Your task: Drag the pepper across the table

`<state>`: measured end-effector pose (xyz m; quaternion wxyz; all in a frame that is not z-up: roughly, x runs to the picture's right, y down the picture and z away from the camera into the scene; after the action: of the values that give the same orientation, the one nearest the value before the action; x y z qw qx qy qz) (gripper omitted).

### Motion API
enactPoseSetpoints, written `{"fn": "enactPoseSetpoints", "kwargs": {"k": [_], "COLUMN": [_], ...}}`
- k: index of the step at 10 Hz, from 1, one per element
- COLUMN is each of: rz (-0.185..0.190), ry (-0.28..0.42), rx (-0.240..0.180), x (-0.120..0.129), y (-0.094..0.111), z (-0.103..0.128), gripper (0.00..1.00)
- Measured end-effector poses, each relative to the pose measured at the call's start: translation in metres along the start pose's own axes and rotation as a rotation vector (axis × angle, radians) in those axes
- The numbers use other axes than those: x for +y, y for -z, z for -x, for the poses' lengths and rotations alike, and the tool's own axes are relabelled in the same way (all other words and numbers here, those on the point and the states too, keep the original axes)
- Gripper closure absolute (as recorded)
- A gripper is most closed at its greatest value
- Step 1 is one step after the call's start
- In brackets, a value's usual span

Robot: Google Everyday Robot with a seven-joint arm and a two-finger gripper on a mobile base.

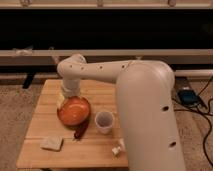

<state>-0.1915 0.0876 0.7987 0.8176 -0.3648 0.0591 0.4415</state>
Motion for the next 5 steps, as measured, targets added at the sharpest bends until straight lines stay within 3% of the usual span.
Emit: {"fn": "enactPoseSetpoints", "kwargs": {"k": [5], "rz": [-0.033], "ry": [-0.044], "rx": [0.054], "x": [0.021], "y": [-0.023], "z": [-0.087], "gripper": [0.20]}}
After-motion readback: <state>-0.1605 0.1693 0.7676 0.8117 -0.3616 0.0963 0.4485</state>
